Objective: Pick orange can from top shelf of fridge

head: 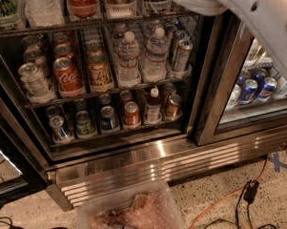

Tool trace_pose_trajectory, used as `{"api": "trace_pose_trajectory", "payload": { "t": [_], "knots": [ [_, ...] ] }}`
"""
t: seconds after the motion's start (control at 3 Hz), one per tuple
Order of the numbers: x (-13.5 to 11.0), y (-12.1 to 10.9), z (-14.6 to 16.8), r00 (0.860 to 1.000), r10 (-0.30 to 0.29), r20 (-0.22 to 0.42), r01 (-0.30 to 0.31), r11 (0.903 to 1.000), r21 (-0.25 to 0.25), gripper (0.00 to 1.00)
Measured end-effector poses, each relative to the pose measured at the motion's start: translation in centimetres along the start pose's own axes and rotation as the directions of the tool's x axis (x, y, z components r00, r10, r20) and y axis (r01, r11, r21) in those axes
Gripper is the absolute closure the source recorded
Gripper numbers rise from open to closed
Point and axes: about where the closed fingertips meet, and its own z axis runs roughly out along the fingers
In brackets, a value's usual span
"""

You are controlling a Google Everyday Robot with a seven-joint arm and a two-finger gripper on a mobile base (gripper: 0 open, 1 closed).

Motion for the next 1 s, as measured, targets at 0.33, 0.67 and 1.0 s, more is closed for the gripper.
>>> {"api": "trace_pose_trajectory", "payload": {
  "t": [0.33,0.67,1.0],
  "knots": [
    [-1.4,2.5,-0.9,0.998,-0.029,-0.057,0.022,0.9922,-0.122,1.0],
    [-0.2,5.6,-2.1,0.99,-0.034,-0.138,-0.002,0.9662,-0.258,1.0],
    [2.3,7.8,-3.7,0.979,-0.025,-0.201,-0.046,0.9388,-0.341,1.0]
  ]
}}
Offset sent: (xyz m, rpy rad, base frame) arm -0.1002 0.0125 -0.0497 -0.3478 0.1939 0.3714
